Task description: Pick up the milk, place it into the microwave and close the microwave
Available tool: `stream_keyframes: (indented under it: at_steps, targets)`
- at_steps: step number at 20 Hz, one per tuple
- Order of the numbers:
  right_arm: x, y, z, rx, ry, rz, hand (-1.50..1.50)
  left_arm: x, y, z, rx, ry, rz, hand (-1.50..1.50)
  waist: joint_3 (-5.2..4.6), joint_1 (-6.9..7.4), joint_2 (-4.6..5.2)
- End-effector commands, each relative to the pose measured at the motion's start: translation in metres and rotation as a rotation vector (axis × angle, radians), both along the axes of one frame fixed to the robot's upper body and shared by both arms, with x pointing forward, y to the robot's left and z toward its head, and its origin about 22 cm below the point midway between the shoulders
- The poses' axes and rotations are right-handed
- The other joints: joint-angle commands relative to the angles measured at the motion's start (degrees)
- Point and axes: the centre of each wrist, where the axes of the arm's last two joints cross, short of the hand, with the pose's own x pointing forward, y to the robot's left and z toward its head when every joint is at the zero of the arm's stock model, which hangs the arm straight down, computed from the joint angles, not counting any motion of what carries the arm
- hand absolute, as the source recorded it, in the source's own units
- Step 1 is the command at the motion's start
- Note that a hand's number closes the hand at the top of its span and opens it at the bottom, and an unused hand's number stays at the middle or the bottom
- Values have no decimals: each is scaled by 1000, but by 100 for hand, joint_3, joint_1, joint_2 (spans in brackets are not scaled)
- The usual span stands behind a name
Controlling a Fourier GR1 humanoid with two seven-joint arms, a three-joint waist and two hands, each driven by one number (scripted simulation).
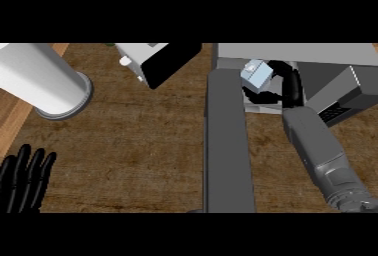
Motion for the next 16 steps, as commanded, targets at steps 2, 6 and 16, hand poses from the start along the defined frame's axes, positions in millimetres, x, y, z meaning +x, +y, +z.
stream_keyframes:
  at_steps: [2,6,16]
  targets:
    - [13,-15,22,-106,-94,-188,150,3,2,-2,14,-8,-10,-150,4,167,75]
    - [15,-7,22,-281,-60,-121,-150,2,4,-2,51,21,-5,-150,-3,143,41]
    - [21,22,26,-291,22,27,-150,5,0,4,75,22,-20,-150,6,207,70]
